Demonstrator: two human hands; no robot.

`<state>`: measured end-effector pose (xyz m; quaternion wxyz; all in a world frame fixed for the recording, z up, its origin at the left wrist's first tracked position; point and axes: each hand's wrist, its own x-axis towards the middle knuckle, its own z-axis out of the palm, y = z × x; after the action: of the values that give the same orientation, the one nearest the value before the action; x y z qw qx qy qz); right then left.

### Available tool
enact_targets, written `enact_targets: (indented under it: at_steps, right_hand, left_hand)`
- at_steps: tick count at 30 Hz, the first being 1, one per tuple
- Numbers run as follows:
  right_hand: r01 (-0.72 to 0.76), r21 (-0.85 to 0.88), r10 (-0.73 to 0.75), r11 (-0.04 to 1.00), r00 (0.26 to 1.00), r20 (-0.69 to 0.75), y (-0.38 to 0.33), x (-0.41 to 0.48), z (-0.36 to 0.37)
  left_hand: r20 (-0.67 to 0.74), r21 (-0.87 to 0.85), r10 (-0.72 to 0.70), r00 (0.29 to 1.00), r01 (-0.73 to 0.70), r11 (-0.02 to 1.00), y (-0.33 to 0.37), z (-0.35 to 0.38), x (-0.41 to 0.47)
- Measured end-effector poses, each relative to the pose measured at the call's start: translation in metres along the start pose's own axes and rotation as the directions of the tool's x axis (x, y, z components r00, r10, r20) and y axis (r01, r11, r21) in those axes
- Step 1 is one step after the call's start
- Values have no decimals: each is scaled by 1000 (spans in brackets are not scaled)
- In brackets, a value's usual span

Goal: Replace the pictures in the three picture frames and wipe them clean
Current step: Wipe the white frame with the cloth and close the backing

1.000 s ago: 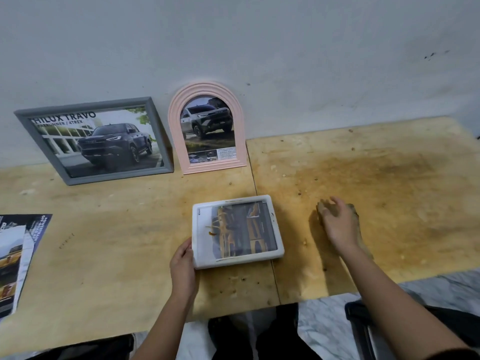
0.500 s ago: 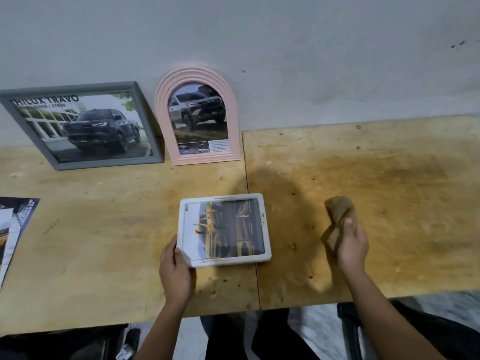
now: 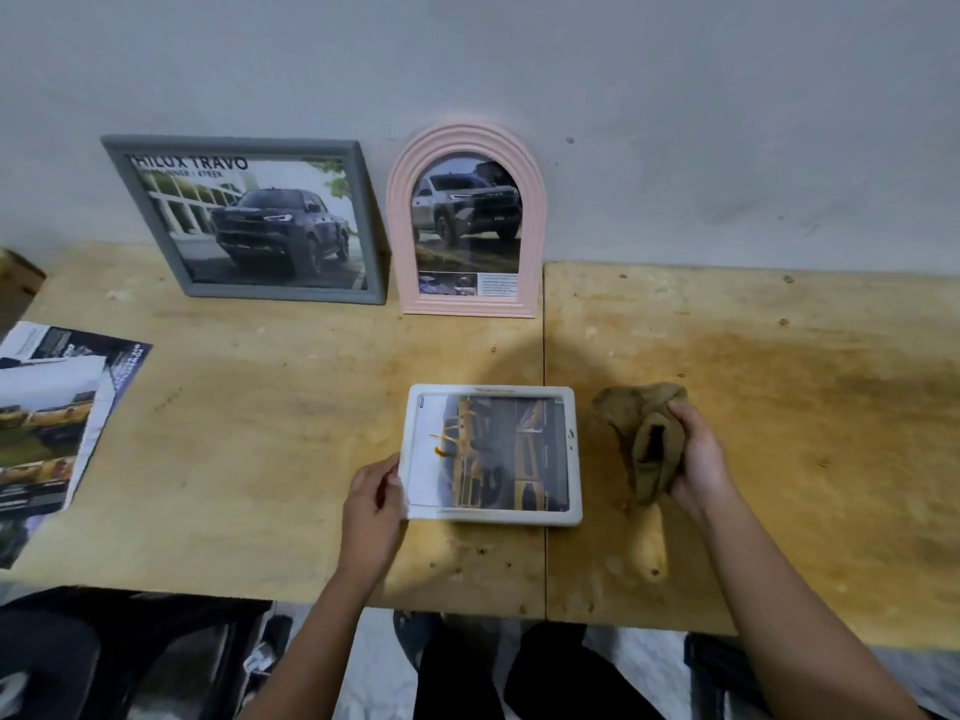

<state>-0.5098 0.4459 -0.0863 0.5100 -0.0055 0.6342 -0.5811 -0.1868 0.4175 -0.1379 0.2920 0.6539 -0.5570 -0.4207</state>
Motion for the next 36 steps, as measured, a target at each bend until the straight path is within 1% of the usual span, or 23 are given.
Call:
enact_targets:
  at_steps: [2, 3, 4, 5, 6, 7, 8, 10, 12, 13, 14, 15, 16, 17, 18, 19, 25, 29, 31, 36]
  right_hand:
    - [44, -185, -55, 982, 997, -57, -6, 5, 8]
    - [75, -325, -103, 943, 992, -67, -8, 9, 11]
    - [124, -489, -180, 863, 981, -69, -10, 10, 16]
    - [188, -631, -285, 753, 957, -56, -10, 8, 22]
    - [249, -720, -389, 648, 921, -32, -8, 5, 30]
    - [291, -770, -453, 567, 891, 3, -4, 2, 38]
    - [321, -809, -486, 493, 873, 51, 1, 0, 48]
    - [374, -868, -465, 327, 863, 197, 19, -1, 66]
    - [416, -893, -393, 172, 860, 325, 41, 1, 83]
    - [408, -908, -360, 93, 864, 351, 52, 4, 90]
    - [380, -925, -343, -23, 866, 364, 62, 7, 97]
    - [341, -926, -342, -162, 861, 377, 70, 9, 101]
    - [315, -909, -342, -272, 852, 397, 77, 11, 105]
    - [307, -898, -338, -315, 848, 408, 82, 12, 108]
    - [299, -901, -337, -315, 852, 401, 85, 13, 111]
    - [292, -911, -336, -291, 860, 383, 87, 11, 115]
    - [364, -925, -319, -109, 869, 379, 100, -2, 144]
    - [356, -933, -339, -51, 873, 351, 108, -2, 162]
    - [365, -929, -322, -56, 874, 363, 112, -4, 173]
    - [483, -867, -230, -121, 836, 498, 121, -10, 187]
  left_hand:
    - [44, 11, -8, 999, 7, 1000, 0, -5, 6]
    - [65, 24, -7, 998, 5, 1000, -1, -7, 8]
    - [83, 36, -4, 997, 1, 999, -1, -9, 11]
    - [98, 42, -4, 995, 0, 999, -1, -10, 13]
    - [115, 48, -6, 993, 1, 999, -1, -12, 15]
    - [134, 57, 0, 991, -7, 998, -2, -13, 16]
    - [152, 62, 11, 988, -21, 998, -3, -13, 17]
    - [169, 60, 10, 985, -21, 998, -5, -13, 18]
    - [170, 81, -6, 985, -8, 997, -6, -11, 20]
    - [172, 95, -16, 985, -1, 995, -6, -10, 21]
    - [178, 104, -25, 984, 7, 995, -6, -9, 23]
    - [190, 111, -36, 981, 15, 994, -6, -9, 24]
    - [202, 112, -44, 978, 22, 993, -7, -10, 25]
    - [215, 111, -52, 975, 29, 993, -8, -11, 26]
    - [224, 107, -56, 973, 33, 994, -9, -12, 27]
    - [233, 100, -61, 971, 39, 994, -10, -14, 27]
    - [256, 64, -73, 964, 59, 996, -12, -15, 29]
    - [263, 61, -66, 963, 52, 997, -14, -16, 31]
    - [262, 52, -65, 963, 53, 997, -16, -16, 32]
    - [254, 50, -43, 966, 31, 998, -15, -16, 32]
